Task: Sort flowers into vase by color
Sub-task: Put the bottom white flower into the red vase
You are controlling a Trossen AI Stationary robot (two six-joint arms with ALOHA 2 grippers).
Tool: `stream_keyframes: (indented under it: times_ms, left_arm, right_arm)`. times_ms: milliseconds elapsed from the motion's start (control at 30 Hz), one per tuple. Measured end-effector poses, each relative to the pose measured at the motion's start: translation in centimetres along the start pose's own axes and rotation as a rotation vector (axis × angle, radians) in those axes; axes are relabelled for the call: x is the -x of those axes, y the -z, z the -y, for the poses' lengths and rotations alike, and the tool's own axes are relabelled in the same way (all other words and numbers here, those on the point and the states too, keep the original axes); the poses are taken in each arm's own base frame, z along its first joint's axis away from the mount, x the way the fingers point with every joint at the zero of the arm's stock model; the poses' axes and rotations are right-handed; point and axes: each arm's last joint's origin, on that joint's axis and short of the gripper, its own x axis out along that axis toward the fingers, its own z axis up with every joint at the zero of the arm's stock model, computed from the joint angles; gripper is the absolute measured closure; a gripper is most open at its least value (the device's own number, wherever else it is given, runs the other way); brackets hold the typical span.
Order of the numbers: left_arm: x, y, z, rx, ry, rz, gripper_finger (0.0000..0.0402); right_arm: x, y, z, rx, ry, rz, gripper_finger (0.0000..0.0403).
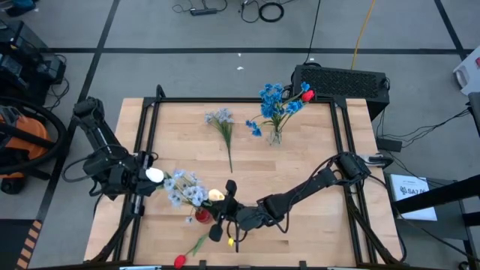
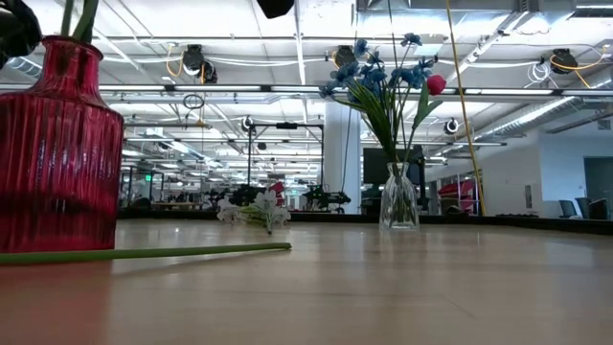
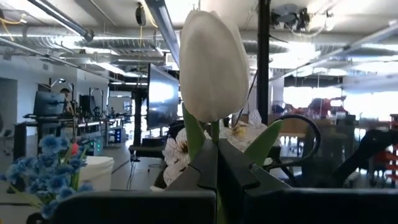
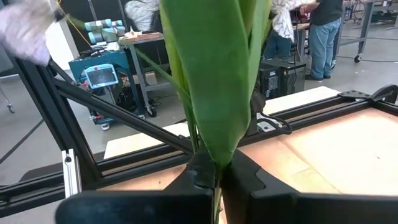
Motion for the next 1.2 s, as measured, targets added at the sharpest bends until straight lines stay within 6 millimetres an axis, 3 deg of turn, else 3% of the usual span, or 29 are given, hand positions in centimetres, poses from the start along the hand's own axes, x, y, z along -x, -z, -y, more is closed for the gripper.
stream_keyframes:
  times_ms: [433, 767, 967, 1200]
  left_arm:
    - [-0.9, 0.2, 1.6, -0.052, 0.077, -0.099, 0.0402]
    - [-1.4, 2.9, 3.4, -0.063, 0.093, -0.181, 0.0402]
    - [-1.4, 5.2, 3.6, 0.007, 0.072, -0.24, 0.0402]
    - [-1.4, 6.4, 3.8, 0.029, 0.045, -0.275, 0.0402]
  right_arm:
    - [-0.4, -0.1, 0.5, 0.0, 0.009, 0.0, 0.0402]
    - [-1.5, 1.5, 1.5, -0.008, -0.059, -0.115, 0.0402]
    - [-1.4, 1.8, 1.4, 0.021, -0.075, -0.147, 0.0403]
    - [-1.4, 2.2, 1.6, 0.047, -0.068, -0.181, 0.0388]
